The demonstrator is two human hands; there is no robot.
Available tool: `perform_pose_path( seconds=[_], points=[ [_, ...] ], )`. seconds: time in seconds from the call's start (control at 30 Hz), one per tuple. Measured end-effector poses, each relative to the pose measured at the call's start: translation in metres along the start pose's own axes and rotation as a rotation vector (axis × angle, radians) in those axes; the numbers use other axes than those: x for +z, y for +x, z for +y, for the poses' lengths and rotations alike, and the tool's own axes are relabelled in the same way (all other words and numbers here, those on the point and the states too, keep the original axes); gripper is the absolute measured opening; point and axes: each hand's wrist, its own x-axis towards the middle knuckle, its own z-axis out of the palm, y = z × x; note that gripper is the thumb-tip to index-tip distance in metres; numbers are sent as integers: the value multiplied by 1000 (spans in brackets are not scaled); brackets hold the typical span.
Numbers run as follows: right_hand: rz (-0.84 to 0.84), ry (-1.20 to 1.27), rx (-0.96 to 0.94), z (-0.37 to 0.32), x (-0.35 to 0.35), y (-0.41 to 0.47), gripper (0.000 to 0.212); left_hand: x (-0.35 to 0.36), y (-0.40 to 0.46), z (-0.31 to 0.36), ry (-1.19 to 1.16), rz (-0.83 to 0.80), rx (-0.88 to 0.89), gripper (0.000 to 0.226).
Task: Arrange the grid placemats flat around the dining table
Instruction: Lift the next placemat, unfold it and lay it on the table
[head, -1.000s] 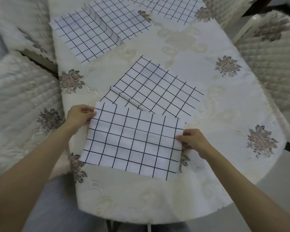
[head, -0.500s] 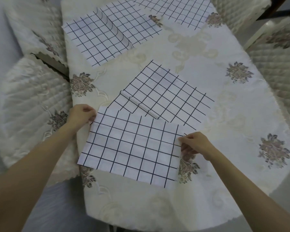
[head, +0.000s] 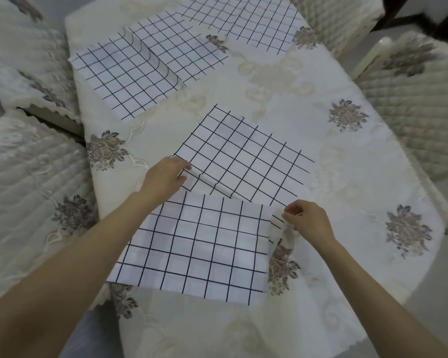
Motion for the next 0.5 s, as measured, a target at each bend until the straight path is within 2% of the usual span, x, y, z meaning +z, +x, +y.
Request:
perform_pose_path(
  seconds=[0.3,0.4,0.5],
  points=[
    [-40,-32,70,15,7,-22,7,19,12,-1,128,23,170,35],
    [-32,-26,60,18,9,-28,5,20,16,-4,139,32,164,29],
    [-11,6,78,15,9,-29,7,20,21,-6,129,48,75,19]
  ],
)
